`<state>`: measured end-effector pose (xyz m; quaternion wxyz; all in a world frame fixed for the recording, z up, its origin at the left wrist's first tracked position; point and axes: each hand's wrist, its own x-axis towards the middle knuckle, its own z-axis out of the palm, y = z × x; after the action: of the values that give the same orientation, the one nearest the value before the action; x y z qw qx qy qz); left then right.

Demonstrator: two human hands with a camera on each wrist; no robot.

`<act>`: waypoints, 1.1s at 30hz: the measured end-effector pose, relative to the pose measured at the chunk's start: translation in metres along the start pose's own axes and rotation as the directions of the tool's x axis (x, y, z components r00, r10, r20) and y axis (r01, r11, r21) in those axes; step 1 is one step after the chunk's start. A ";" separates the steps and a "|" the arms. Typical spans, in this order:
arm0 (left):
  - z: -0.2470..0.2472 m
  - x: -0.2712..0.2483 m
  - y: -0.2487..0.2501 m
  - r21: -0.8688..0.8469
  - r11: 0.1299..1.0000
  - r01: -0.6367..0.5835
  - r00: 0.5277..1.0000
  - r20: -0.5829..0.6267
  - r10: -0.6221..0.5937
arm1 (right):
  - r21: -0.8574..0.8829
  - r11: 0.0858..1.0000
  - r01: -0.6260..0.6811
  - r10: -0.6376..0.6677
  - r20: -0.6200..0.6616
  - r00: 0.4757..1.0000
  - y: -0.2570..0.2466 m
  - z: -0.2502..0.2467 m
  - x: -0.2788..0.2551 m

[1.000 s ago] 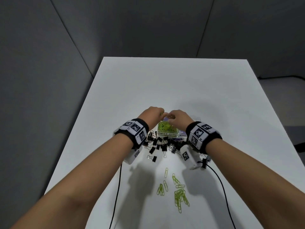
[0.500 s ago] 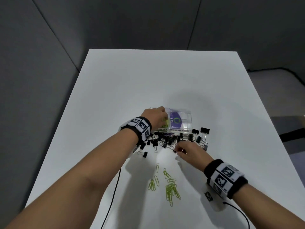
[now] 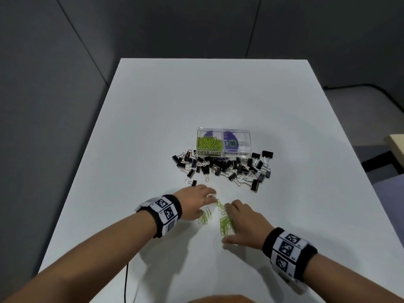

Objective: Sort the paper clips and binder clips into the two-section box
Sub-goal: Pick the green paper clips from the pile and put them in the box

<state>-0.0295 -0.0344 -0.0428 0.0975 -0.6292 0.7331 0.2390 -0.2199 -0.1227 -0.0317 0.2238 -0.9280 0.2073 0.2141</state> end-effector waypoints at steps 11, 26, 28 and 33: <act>0.017 -0.012 0.025 -0.135 0.981 0.137 0.988 -0.047 -0.145 | 0.115 0.992 -0.056 0.074 -0.163 0.984 -0.001 0.019 0.005; 0.014 0.014 0.047 -0.196 0.944 0.266 0.951 -0.108 -0.291 | 0.145 0.968 -0.206 0.230 -0.182 0.956 -0.008 0.019 0.012; 0.013 0.016 0.048 -0.220 0.933 0.286 0.943 -0.107 -0.315 | 0.149 0.971 -0.188 0.215 -0.191 0.958 -0.006 0.019 0.013; 0.013 0.018 0.048 -0.239 0.918 0.316 0.932 -0.101 -0.348 | 0.195 0.964 -0.183 0.219 -0.185 0.958 0.000 0.019 0.013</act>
<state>-0.0815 -0.0396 -0.0510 0.0146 -0.7668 0.5897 0.2531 -0.2147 -0.1170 -0.0538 0.2593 -0.8957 0.3406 0.1202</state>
